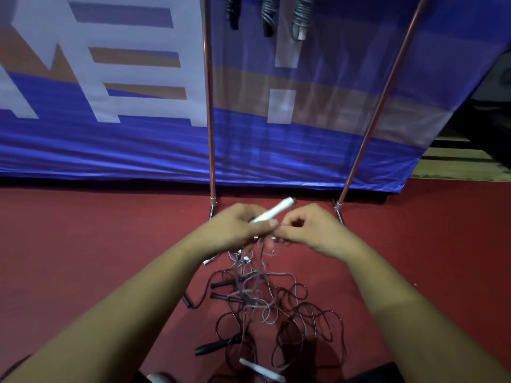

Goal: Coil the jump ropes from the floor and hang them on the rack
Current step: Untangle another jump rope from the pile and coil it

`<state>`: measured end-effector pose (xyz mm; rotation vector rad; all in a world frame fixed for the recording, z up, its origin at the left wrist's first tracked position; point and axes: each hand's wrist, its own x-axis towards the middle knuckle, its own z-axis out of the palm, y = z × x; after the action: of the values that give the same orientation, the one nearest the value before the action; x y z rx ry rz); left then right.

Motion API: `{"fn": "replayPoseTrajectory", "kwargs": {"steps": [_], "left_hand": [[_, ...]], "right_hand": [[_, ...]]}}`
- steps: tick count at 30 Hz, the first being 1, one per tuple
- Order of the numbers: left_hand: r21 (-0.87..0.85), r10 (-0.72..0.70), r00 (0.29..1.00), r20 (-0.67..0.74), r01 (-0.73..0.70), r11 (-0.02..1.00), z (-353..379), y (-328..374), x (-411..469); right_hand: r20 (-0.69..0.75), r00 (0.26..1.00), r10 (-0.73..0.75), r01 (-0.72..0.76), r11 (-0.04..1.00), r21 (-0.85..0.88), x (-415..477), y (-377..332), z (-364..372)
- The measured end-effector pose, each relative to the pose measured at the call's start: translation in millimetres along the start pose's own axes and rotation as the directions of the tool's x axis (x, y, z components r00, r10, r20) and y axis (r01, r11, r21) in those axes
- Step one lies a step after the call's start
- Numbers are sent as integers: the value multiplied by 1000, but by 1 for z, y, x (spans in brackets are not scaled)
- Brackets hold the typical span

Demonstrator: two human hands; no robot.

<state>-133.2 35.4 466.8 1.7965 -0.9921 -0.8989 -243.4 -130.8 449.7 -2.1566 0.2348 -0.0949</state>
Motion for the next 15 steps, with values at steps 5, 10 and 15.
{"fn": "replayPoseTrajectory", "kwargs": {"steps": [5,10,15], "left_hand": [[-182,-28,935,-352,-39,982,-17,1,10],[-330,-139,792,-594,-82,941,-47,-6,7],[-235,-190,711,-678,35,971,-48,-19,11]], "right_hand": [[82,990,116,-117,993,6,-5,10,-13],[228,936,269,-264,963,-53,-10,44,-36],[-22,977,210,-210,978,15,-3,44,-30]]}}
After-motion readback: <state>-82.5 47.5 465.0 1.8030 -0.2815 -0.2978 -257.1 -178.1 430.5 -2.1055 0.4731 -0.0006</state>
